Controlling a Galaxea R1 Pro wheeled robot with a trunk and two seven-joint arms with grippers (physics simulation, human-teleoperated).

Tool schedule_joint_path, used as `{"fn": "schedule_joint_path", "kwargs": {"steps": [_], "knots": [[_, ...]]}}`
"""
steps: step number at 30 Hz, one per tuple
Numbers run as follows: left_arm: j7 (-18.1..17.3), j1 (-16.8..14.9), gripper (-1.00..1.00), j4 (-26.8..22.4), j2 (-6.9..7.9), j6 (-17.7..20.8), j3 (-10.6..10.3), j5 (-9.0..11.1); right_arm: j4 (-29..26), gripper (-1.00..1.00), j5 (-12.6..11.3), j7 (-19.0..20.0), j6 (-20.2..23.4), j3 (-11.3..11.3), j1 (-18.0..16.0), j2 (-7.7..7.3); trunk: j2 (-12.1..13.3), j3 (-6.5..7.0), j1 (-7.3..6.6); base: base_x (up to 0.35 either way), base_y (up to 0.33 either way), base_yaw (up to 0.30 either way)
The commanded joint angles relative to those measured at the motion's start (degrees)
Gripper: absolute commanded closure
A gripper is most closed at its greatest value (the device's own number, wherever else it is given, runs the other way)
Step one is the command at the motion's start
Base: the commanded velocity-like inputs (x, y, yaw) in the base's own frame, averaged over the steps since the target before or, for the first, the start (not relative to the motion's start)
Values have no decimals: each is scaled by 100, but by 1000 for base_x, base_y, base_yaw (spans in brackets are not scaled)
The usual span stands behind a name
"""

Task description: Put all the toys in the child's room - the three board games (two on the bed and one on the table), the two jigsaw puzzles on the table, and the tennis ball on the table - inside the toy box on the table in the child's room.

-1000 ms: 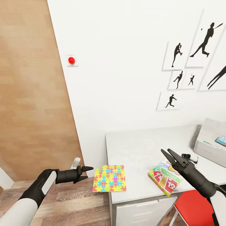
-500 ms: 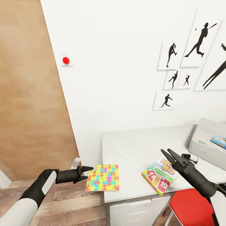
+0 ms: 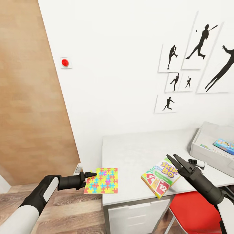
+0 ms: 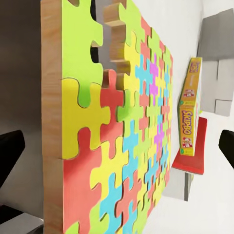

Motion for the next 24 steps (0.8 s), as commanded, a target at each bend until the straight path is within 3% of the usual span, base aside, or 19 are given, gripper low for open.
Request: {"fn": "schedule_joint_path", "kwargs": {"steps": [1,24], "knots": [[-26,-4,-100,0,-1,20,10,-19,0,-100,-17,3,31,-3,-4,-1,-3,-6,0,-7,-10,0],[-27,-4,-100,0,-1,18,10,-19,0,-100,-17,3,31,-3,-4,-1,-3,-6,0,-1,-2,0]]}}
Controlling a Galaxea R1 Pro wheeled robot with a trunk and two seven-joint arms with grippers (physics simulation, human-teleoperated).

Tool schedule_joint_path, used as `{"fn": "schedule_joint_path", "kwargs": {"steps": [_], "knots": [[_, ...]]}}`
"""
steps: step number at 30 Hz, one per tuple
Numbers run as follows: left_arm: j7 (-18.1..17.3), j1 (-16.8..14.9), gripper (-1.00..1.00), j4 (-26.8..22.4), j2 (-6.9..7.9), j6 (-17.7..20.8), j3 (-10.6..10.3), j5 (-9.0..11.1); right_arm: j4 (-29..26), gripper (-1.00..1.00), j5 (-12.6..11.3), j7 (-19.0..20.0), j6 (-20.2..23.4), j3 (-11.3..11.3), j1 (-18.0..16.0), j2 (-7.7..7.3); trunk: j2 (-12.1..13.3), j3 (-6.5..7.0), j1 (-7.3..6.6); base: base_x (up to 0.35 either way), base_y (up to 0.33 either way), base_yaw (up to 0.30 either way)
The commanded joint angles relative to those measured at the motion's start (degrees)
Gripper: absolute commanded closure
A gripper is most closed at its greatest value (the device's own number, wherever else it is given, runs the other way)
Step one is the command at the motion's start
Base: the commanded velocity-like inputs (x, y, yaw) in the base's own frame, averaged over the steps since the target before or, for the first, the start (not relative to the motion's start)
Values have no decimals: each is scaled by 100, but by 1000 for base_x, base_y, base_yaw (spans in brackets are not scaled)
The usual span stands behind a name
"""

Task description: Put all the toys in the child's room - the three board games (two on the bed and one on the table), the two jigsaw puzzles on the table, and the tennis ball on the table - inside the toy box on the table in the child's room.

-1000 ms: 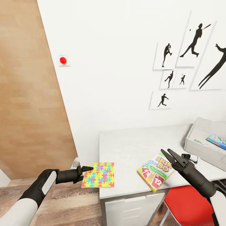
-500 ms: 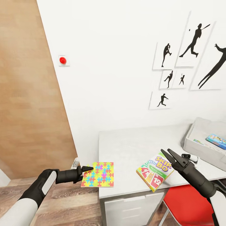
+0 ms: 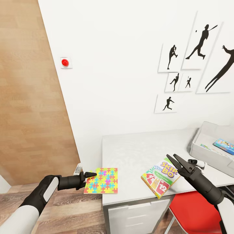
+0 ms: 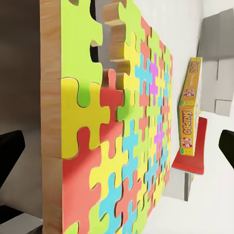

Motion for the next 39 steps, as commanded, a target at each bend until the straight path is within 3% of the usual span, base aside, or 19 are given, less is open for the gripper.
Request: {"fn": "schedule_joint_path", "kwargs": {"steps": [1,2,13,39], "knots": [[-26,-3,-100,0,-1,21,11,-19,0,-100,-17,4,31,-3,-4,-1,-4,-6,0,0,0,0],[-23,-3,100,0,-1,22,11,-19,0,-100,-18,4,31,-3,-4,-1,-4,-6,0,0,0,0],[-41,-3,100,0,15,15,17,-15,0,-100,-19,4,31,-3,-4,-1,-4,-6,0,0,0,0],[-72,-3,100,-16,35,20,28,-9,0,-100,-11,-4,31,-3,-4,-1,1039,461,-571,0,0,0]]}}
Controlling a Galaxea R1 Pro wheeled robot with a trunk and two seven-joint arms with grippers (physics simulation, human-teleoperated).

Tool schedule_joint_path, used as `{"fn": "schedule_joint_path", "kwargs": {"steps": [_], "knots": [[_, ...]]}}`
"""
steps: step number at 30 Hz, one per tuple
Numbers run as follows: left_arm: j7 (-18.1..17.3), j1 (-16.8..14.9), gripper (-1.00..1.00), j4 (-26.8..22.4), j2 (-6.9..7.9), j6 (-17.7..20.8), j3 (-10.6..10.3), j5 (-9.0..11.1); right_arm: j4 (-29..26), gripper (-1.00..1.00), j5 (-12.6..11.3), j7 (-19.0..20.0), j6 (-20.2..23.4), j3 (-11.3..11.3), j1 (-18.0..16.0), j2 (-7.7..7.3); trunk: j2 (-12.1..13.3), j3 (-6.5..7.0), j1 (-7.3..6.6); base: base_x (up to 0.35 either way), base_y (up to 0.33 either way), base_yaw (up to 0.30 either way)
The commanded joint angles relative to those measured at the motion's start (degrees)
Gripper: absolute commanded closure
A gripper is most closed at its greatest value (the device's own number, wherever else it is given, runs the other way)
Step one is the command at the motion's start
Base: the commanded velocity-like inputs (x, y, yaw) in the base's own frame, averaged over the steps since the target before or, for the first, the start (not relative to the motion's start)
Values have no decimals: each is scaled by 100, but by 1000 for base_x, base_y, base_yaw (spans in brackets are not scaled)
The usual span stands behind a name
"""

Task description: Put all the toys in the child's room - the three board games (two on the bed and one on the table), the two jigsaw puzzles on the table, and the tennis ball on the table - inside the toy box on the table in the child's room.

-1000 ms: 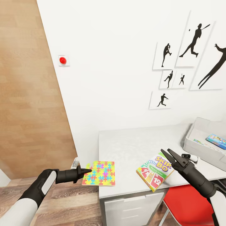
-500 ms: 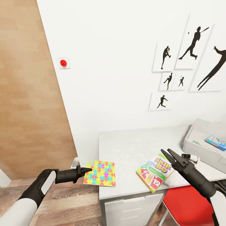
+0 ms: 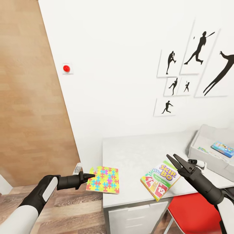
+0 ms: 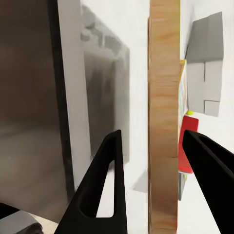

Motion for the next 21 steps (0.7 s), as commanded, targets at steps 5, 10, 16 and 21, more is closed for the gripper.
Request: {"fn": "schedule_joint_path", "kwargs": {"steps": [5,10,16,21], "knots": [[-27,-4,100,0,-2,11,11,-25,0,-100,-16,4,30,-1,-4,0,198,84,-110,0,0,0],[-37,-4,100,-24,2,18,16,-14,0,-100,-15,4,30,0,-4,0,238,102,-132,0,0,0],[-116,-4,100,-291,12,198,12,15,0,-100,-15,4,30,-3,-4,0,318,138,-176,0,0,0],[-492,-4,100,-350,114,298,18,14,0,-100,-15,4,30,-3,-4,-2,519,228,-286,0,0,0]]}}
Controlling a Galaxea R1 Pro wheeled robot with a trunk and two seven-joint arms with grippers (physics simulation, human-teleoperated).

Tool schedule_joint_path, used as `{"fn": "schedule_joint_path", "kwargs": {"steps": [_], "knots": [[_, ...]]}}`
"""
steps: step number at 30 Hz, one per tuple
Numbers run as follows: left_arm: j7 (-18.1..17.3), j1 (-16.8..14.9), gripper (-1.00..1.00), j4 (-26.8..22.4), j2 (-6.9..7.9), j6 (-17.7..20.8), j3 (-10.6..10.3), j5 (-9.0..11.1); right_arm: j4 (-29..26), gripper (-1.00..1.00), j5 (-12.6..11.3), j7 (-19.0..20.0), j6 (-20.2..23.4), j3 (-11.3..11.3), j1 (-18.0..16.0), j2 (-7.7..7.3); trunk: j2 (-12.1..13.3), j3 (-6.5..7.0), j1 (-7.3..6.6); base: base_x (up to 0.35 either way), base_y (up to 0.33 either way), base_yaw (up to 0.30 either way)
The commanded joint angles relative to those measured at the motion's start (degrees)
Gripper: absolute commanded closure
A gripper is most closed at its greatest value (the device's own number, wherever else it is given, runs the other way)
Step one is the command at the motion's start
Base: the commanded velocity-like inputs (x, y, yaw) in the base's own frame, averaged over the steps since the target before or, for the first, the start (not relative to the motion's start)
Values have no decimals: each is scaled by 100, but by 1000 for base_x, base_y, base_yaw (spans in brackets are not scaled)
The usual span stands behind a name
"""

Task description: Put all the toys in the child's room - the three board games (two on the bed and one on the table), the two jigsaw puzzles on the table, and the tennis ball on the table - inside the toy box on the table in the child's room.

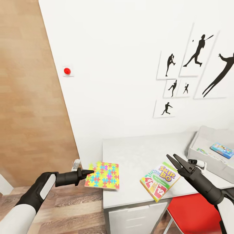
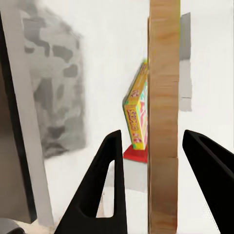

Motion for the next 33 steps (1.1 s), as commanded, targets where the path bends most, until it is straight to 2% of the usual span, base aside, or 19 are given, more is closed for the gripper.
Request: {"fn": "schedule_joint_path", "kwargs": {"steps": [1,4,13,17,21,28,33], "knots": [[-182,-3,100,-6,42,16,9,-38,0,-100,-16,4,30,-3,-4,0,37,12,-22,0,0,0],[-501,-3,100,-14,132,23,4,-44,0,-100,-16,4,30,-3,-4,1,157,65,-88,0,0,0],[-748,-3,100,-18,383,46,11,-33,0,-100,-16,4,23,-1,-4,1,518,227,-286,0,0,0],[-1011,-3,100,-18,482,51,12,-30,0,-100,-16,4,24,-7,-4,-2,679,299,-373,0,0,0],[-1434,-3,100,-18,553,52,4,-54,0,-100,-16,4,22,1,-4,-6,839,371,-461,0,0,0],[-1434,-3,100,-18,553,52,4,-54,0,-100,-16,4,22,1,-4,-6,1120,496,-615,0,0,0],[-1636,-3,100,-18,623,52,8,-70,0,-100,-16,9,22,-1,-4,7,1320,586,-725,0,0,0]]}}
